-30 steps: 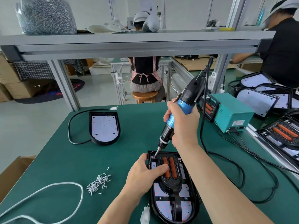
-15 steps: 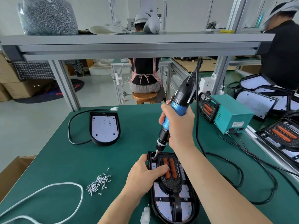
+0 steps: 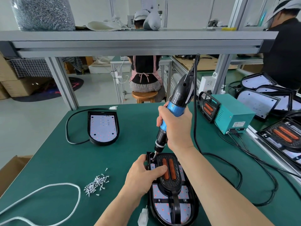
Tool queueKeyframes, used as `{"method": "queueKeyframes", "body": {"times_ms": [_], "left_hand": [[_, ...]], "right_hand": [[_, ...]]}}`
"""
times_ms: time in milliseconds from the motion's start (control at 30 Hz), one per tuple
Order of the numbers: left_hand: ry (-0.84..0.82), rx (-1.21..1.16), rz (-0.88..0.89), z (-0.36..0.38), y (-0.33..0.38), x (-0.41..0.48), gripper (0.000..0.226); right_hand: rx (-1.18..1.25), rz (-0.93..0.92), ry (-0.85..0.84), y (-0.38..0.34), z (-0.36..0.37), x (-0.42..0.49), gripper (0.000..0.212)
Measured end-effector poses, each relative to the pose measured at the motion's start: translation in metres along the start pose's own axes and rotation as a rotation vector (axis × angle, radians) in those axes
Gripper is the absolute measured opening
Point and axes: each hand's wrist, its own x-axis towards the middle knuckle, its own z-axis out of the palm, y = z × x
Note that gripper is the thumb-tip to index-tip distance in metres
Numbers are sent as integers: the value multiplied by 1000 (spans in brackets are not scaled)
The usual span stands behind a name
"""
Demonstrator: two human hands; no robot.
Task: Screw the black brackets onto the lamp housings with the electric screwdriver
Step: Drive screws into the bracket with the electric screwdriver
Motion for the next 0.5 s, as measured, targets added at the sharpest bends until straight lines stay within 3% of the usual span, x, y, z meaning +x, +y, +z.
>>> {"method": "queueKeyframes", "body": {"times_ms": [300,500], "left_hand": [[17,-9,-4,1,1,0,50],[5,-9,-1,1,4,-2,49]], "right_hand": [[18,-3,-119,2,1,-4,14],[69,56,-11,1,-12,1,22]]}}
